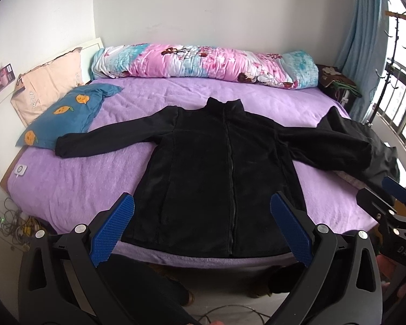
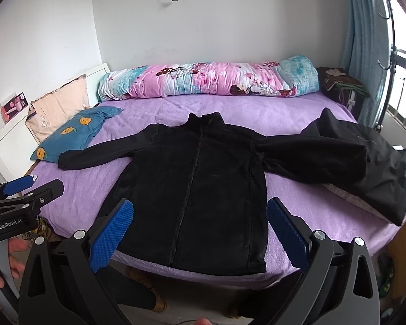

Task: Fold large clothes

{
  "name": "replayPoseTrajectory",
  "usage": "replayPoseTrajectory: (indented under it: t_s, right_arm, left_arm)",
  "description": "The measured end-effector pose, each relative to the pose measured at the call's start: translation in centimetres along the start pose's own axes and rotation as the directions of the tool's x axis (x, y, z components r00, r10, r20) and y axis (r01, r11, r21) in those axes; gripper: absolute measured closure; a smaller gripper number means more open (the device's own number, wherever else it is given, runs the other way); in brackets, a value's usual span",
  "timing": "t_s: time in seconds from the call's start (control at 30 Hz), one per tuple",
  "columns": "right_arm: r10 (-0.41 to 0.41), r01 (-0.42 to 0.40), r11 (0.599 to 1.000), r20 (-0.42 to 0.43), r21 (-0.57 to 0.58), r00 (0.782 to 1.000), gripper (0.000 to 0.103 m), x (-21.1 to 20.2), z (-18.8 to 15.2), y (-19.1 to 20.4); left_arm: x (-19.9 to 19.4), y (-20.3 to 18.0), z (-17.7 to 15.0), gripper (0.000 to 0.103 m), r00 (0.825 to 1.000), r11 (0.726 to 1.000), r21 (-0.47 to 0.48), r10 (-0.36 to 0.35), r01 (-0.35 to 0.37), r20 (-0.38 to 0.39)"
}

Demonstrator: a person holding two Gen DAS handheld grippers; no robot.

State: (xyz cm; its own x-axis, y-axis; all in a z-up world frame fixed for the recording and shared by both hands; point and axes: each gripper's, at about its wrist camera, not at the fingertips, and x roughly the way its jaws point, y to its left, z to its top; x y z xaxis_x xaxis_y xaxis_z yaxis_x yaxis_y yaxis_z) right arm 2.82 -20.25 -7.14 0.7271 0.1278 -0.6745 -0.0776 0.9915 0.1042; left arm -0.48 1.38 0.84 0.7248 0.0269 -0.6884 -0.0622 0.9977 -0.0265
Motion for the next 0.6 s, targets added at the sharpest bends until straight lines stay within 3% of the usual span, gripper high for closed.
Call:
replayPoseTrajectory:
  t_s: [0.6]
  right_arm:
    - [0.012, -0.012, 1.0, 0.005, -0.001, 1.0, 0.006, -0.05, 0.0, -0.1]
  left_arm:
    - [0.44, -0.12, -0.26, 0.005, 1.0, 1.0, 0.014, 0.009, -0.009, 0.0]
